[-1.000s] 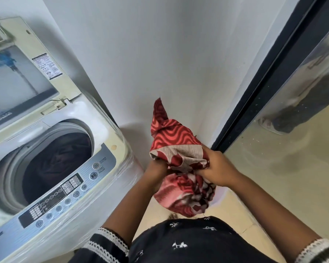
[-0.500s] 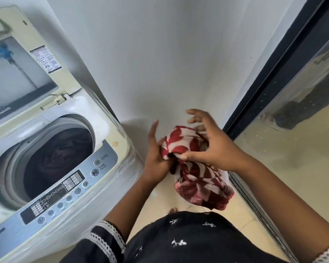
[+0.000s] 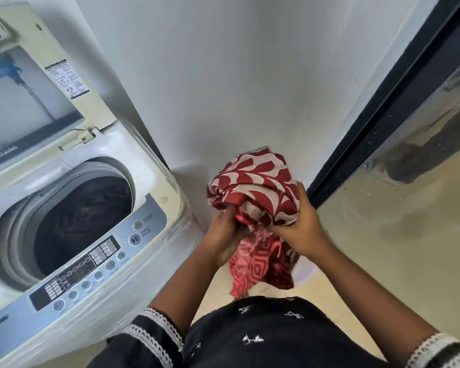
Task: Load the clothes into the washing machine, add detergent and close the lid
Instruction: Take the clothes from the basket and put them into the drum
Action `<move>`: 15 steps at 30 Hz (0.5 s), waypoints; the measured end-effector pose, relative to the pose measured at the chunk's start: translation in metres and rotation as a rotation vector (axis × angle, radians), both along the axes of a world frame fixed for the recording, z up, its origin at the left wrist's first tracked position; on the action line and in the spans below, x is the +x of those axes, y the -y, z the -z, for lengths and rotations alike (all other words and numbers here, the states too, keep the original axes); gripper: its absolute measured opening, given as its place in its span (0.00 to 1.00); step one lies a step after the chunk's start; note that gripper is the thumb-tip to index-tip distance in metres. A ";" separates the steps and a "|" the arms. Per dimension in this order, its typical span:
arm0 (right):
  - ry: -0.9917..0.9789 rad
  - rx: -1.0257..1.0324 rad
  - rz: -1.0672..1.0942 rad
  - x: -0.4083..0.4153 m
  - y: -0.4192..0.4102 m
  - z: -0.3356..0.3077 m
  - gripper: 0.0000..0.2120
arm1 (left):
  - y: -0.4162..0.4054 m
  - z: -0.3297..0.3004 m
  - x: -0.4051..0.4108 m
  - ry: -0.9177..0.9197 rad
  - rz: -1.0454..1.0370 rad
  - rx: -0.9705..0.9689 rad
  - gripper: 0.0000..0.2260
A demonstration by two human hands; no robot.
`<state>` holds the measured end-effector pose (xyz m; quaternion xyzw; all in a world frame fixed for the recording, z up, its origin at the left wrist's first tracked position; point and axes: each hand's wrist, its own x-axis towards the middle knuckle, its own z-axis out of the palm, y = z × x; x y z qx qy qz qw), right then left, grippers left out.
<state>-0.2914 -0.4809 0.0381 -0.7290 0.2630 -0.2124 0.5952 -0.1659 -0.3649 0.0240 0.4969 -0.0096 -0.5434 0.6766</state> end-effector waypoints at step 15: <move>-0.139 -0.566 -0.242 0.004 0.015 -0.078 0.44 | 0.003 -0.011 0.010 0.811 -0.219 -0.105 0.27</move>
